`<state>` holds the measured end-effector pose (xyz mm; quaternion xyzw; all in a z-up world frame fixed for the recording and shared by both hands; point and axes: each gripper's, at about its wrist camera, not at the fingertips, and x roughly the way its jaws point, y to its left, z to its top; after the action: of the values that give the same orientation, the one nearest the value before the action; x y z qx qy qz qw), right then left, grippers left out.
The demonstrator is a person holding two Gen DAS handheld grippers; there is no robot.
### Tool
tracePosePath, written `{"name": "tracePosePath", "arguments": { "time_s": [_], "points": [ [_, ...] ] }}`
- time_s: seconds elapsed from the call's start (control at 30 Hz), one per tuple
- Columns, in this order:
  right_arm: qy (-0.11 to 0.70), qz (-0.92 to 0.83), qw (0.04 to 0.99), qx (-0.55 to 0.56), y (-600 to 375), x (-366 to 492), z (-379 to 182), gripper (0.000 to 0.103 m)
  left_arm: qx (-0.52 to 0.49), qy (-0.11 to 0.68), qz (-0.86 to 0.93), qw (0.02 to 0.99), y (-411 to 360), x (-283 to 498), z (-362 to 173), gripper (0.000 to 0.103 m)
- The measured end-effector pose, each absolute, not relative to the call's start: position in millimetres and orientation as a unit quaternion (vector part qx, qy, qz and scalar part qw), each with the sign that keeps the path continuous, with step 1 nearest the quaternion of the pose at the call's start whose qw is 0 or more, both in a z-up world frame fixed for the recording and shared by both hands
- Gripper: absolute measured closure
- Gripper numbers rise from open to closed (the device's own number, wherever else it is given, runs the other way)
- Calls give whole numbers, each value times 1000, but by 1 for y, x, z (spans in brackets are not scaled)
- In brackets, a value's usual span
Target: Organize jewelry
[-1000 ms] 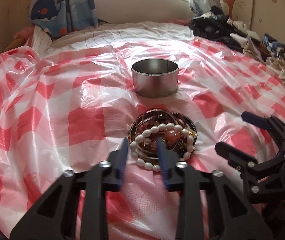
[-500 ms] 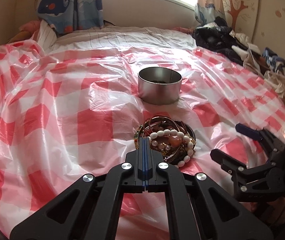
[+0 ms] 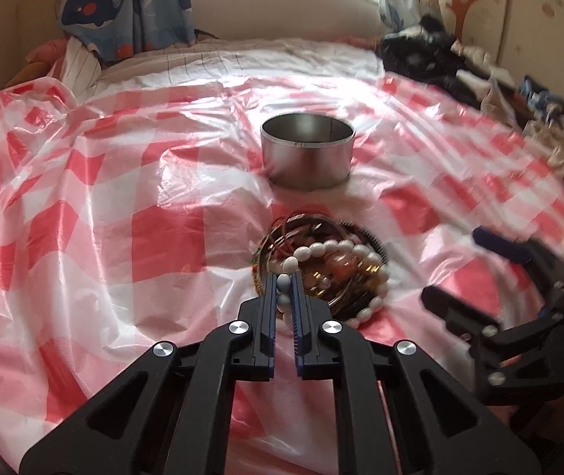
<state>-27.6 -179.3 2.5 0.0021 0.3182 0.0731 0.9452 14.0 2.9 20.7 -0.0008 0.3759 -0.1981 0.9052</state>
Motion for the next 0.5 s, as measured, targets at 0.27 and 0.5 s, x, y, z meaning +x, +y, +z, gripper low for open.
{"name": "tracePosePath", "arguments": {
  "time_s": [0.27,0.5],
  "points": [
    [282,93,955,-13,-170,-38,14,8,-105,343,-151,921,58,10,39,97],
    [297,175,939,-10,-148,-22,23,8,-86,373,-123,916,58,19,26,97]
  ]
}}
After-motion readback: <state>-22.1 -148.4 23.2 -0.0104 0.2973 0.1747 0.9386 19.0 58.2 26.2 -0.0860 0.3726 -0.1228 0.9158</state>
